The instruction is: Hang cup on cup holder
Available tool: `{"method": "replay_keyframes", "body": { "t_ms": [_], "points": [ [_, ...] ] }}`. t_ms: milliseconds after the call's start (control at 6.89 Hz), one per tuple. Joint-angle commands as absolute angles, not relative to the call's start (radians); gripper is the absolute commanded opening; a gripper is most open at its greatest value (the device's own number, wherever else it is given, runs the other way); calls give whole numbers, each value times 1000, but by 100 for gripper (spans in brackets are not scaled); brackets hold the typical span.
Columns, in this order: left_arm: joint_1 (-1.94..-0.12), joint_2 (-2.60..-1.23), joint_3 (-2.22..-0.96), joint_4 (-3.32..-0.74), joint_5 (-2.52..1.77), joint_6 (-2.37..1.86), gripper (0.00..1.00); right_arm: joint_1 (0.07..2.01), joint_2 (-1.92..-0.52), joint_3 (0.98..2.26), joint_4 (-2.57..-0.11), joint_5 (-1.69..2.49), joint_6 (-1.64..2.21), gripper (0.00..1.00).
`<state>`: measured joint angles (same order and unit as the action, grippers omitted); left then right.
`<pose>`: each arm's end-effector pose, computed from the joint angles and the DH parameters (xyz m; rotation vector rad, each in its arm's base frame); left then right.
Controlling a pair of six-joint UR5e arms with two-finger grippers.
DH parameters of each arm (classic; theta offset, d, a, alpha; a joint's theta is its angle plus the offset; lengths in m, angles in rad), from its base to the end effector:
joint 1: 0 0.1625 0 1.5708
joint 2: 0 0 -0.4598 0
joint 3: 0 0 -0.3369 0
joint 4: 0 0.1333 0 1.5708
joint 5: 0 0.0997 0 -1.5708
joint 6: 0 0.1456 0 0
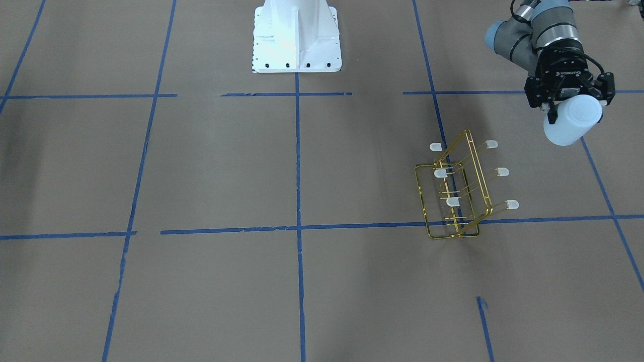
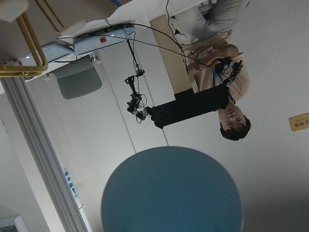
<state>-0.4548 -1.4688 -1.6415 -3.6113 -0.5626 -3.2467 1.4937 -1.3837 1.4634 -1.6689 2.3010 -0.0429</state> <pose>0.1729 -0.3700 0.5072 0.6144 -2.1917 1.7683 -0.0039 -0.5203 0.6977 -0.0301 -0.7301 -0.1079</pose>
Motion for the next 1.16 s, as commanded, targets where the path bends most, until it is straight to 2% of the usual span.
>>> {"method": "replay_keyframes", "body": {
  "t_ms": [0,435,1016],
  "points": [
    [-356,-1492,-1640,-3608,-436,-3246,0,1494,-1384,1463,-1669,2301,-43,100],
    [-338,-1612,-1568,-3605,-397,-3244,0,1494,-1384,1463,-1669,2301,-43,100],
    [-322,-1640,-1516,-3608,-397,-3246,0,1494,-1384,1463,-1669,2301,-43,100]
  ]
}}
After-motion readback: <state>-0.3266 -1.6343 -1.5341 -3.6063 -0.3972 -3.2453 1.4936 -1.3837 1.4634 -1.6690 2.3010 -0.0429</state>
